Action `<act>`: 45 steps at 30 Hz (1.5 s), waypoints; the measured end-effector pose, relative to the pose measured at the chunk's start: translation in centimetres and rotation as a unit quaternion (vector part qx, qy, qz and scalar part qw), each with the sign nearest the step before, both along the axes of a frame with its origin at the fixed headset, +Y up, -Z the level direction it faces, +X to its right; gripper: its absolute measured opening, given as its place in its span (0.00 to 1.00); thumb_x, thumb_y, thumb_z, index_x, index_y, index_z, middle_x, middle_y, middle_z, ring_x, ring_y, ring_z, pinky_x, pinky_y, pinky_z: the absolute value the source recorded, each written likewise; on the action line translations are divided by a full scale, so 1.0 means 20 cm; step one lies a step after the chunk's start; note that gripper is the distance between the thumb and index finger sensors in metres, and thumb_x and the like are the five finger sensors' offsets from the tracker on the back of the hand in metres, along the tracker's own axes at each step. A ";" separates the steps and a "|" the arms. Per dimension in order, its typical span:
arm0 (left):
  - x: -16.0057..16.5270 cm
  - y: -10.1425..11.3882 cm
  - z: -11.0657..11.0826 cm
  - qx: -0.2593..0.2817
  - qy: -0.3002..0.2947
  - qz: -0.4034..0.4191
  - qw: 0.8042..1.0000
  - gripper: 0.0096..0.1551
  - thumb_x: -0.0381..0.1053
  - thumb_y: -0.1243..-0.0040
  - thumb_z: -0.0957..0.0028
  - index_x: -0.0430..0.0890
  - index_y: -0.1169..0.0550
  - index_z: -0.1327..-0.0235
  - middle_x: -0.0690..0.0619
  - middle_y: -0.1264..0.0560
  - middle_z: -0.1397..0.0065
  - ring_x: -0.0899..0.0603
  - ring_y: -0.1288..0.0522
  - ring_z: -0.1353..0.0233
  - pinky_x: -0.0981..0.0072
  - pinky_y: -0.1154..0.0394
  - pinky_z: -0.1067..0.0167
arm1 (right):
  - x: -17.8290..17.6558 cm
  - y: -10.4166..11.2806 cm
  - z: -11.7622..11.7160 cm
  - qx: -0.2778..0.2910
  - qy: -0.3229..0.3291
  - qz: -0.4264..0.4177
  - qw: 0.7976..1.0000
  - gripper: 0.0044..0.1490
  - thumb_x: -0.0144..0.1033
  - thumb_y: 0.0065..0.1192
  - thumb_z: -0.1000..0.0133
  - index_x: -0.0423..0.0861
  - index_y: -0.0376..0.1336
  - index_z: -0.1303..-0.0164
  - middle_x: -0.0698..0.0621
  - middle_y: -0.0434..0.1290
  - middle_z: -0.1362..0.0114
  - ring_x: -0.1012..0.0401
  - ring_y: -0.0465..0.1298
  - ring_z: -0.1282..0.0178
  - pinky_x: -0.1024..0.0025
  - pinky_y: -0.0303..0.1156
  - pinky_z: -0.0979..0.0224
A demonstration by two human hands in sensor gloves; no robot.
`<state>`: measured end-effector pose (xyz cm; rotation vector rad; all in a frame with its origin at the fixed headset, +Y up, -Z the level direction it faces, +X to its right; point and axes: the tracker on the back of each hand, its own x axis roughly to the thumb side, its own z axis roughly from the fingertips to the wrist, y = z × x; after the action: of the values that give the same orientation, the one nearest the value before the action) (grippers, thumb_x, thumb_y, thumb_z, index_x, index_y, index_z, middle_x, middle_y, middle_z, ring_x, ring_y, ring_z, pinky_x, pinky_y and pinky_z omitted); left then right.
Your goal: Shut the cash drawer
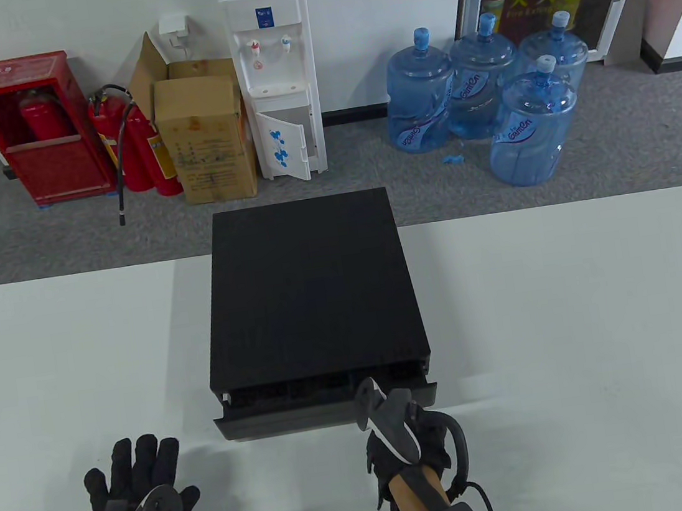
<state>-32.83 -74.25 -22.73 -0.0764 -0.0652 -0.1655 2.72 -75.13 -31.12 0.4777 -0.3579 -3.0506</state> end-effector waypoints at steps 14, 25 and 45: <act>0.01 0.00 0.00 -0.009 0.001 -0.001 1.000 0.49 0.75 0.66 0.46 0.56 0.54 0.13 0.45 0.50 0.06 0.30 0.55 0.09 0.23 0.53 0.25 | 0.07 0.04 -0.08 -0.058 -0.006 -0.067 0.996 0.27 0.57 0.52 0.51 0.56 0.74 0.53 0.54 0.84 0.52 0.60 0.85 0.64 0.56 0.80 0.46; 0.02 -0.01 0.00 -0.012 -0.006 -0.001 1.000 0.49 0.75 0.66 0.46 0.56 0.54 0.13 0.45 0.50 0.07 0.30 0.54 0.09 0.23 0.53 0.25 | 0.06 0.05 -0.10 -0.049 -0.008 -0.058 0.997 0.27 0.57 0.51 0.50 0.56 0.74 0.54 0.54 0.83 0.52 0.59 0.85 0.63 0.55 0.80 0.45; 0.03 0.00 0.01 -0.008 -0.013 0.003 1.000 0.49 0.75 0.66 0.46 0.56 0.54 0.13 0.45 0.50 0.07 0.30 0.54 0.10 0.23 0.53 0.25 | 0.07 0.03 -0.12 0.002 -0.036 -0.094 0.995 0.29 0.57 0.49 0.50 0.55 0.75 0.52 0.53 0.83 0.50 0.58 0.85 0.60 0.54 0.80 0.43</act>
<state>-32.13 -74.18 -22.51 -0.0908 -0.0922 -0.1595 4.13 -74.53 -33.49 0.5887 -0.4223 -3.2221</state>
